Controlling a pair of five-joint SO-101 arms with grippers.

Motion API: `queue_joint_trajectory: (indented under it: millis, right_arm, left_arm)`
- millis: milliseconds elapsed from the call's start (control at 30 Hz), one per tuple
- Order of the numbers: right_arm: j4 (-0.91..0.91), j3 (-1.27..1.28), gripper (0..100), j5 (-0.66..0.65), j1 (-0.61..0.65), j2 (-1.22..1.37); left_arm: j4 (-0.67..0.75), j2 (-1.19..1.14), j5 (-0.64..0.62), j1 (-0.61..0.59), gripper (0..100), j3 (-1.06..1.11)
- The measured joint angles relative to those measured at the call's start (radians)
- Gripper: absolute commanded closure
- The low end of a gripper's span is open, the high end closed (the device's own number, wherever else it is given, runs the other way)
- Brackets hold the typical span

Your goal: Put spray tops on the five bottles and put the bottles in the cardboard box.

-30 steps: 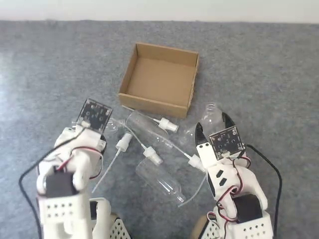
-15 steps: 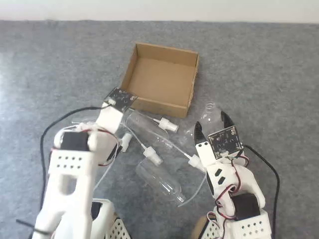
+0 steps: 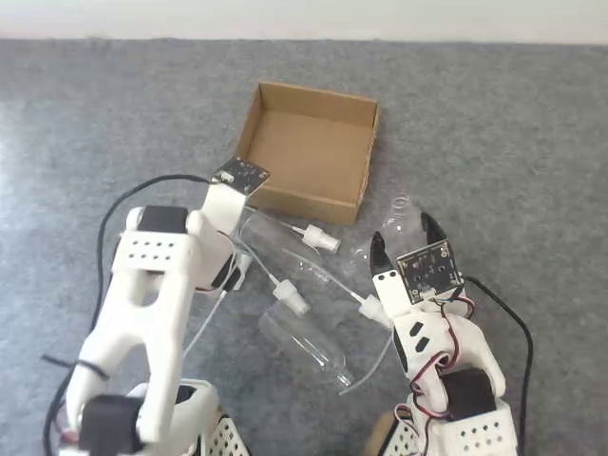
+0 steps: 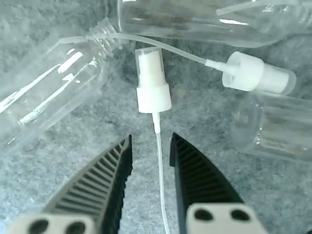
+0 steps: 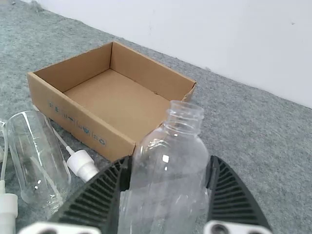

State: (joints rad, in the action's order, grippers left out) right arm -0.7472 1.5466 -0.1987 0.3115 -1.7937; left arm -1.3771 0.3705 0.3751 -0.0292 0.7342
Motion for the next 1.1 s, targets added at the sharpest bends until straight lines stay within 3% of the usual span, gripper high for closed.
queue_joint_trajectory:
  millis: [333,500,1100]
  right_arm:
    - [0.0,0.0,85.4,0.0,0.0,0.0]
    - [0.0,0.0,85.4,0.0,0.0,0.0]
    - [0.0,0.0,85.4,0.0,0.0,0.0]
  left_arm:
    - [0.026,-0.221,-0.006,0.0,88,-0.071]
    - [0.087,-0.29,-0.08,0.0,88,-0.071]
    - [0.115,-0.304,-0.14,0.026,88,-0.107]
